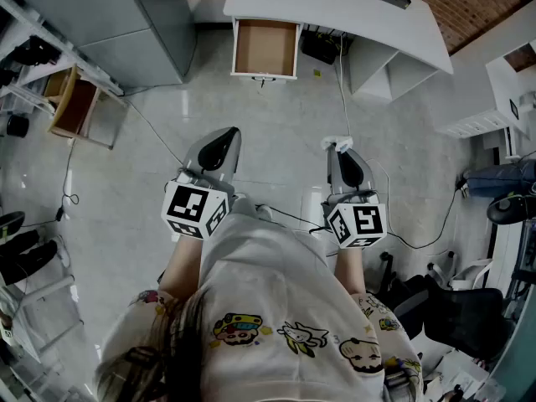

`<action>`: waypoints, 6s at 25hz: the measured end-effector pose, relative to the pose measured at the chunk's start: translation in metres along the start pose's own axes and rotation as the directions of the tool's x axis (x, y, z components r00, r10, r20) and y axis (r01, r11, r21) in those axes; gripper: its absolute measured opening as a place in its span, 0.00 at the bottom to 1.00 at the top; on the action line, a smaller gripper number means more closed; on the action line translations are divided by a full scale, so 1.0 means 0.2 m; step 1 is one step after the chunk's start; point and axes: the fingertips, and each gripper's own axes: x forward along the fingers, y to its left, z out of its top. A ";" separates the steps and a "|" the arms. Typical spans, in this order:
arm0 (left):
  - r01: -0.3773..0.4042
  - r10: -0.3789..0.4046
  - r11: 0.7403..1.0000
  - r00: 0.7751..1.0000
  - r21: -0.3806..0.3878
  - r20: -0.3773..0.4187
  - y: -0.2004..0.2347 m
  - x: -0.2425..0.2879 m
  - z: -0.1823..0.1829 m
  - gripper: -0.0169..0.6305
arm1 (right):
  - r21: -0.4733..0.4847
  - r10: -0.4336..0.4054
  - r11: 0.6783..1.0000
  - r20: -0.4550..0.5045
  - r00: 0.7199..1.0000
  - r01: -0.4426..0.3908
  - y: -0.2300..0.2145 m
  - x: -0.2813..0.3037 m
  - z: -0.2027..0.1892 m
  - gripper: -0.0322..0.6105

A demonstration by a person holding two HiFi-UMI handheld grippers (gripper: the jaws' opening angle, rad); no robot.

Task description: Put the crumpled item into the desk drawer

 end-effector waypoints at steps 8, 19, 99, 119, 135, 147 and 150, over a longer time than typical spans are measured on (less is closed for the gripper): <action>-0.027 0.028 0.999 0.999 0.035 -0.018 -0.01 -0.04 -0.03 0.02 | 0.041 0.015 0.999 0.014 1.000 -0.016 0.00 -0.03 0.00 0.07; -0.033 0.034 0.999 0.999 0.020 -0.038 0.20 0.17 -0.04 0.02 | 0.068 0.035 0.997 -0.028 0.999 -0.033 -0.05 0.26 -0.03 0.07; -0.137 0.133 0.990 0.986 -0.044 -0.096 1.69 2.15 0.27 0.02 | 0.031 0.210 0.977 -0.240 0.948 -0.209 -0.85 2.76 0.13 0.07; -0.150 0.129 0.985 0.966 -0.080 -0.223 1.72 2.33 -0.43 0.02 | 0.071 0.302 0.951 -0.426 0.853 -0.301 -0.75 2.91 -0.58 0.07; -0.128 0.086 0.985 0.947 -0.118 -0.308 1.68 2.47 -1.05 0.02 | 0.155 0.353 0.935 -0.510 0.784 -0.321 -0.73 3.07 -1.32 0.07; -0.129 0.075 0.983 0.930 -0.129 -0.359 1.71 2.49 -1.31 0.02 | 0.188 0.362 0.931 -0.596 0.717 -0.315 -0.71 3.17 -1.71 0.07; -0.130 0.072 0.983 0.926 -0.133 -0.371 1.73 2.50 -1.37 0.02 | 0.187 0.367 0.928 -0.614 0.698 -0.323 -0.70 3.19 -1.76 0.07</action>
